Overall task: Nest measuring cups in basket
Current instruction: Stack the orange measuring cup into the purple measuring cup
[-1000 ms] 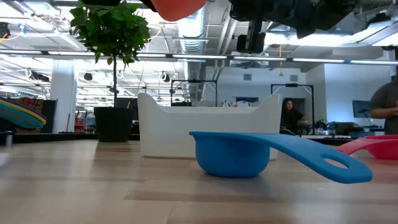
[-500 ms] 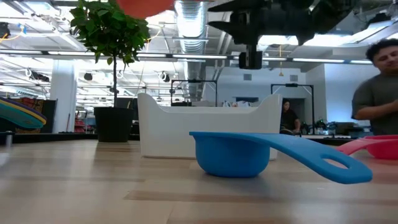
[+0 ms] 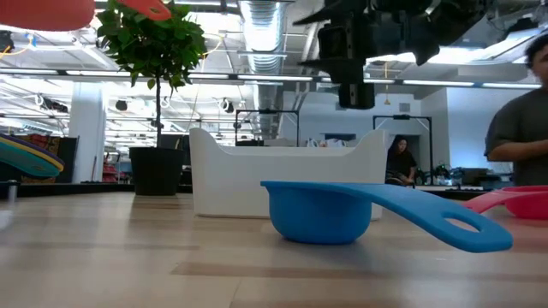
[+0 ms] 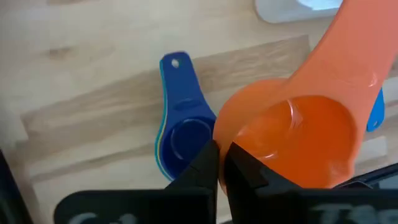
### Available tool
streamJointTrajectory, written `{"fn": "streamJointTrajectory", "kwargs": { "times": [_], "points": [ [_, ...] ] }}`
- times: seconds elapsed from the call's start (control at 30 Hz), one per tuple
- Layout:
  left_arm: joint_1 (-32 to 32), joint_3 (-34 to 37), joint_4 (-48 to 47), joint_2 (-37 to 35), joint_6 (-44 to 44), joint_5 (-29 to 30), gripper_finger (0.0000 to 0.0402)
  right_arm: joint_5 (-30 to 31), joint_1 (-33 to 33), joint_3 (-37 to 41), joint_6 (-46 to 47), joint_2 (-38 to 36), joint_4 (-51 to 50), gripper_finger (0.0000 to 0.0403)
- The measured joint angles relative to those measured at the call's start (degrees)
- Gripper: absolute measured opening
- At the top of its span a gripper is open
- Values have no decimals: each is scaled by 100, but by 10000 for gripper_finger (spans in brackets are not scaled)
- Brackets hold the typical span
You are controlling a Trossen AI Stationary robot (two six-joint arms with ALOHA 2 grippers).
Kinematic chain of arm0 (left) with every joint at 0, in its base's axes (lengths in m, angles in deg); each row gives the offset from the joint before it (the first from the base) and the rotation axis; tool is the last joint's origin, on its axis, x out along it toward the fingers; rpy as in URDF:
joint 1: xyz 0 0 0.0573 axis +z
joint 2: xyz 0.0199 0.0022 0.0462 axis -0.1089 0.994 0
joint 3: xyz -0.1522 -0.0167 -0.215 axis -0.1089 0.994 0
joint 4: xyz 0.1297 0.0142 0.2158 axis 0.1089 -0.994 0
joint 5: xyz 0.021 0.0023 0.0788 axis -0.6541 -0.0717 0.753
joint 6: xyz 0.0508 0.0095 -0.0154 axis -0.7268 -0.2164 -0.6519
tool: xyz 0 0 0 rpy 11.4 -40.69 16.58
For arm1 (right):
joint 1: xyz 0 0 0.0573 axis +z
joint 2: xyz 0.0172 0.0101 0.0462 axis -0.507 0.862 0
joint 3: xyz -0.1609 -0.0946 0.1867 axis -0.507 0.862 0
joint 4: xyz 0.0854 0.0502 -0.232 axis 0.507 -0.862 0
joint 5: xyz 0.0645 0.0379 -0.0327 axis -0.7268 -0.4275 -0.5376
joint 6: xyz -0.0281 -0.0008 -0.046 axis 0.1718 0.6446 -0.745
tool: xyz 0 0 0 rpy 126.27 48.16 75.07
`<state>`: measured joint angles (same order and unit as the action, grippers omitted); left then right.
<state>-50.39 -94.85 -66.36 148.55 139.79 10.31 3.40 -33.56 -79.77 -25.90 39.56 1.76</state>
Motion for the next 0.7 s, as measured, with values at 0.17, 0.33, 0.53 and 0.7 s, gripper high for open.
{"fn": "streamJointTrajectory", "kwargs": {
  "times": [0.17,0.33,0.53,0.7],
  "points": [
    [-62,26,-392,234,-40,-132,0,65,17,0,-26,0,-78,219],
    [-132,28,-576,664,-20,-709,0,184,146,0,-25,0,-131,217],
    [-164,31,-518,1018,88,-1020,0,421,366,0,-23,-2,-210,219],
    [-167,31,-530,1118,142,-1085,0,520,409,0,-45,-2,-364,216]
  ]
}}
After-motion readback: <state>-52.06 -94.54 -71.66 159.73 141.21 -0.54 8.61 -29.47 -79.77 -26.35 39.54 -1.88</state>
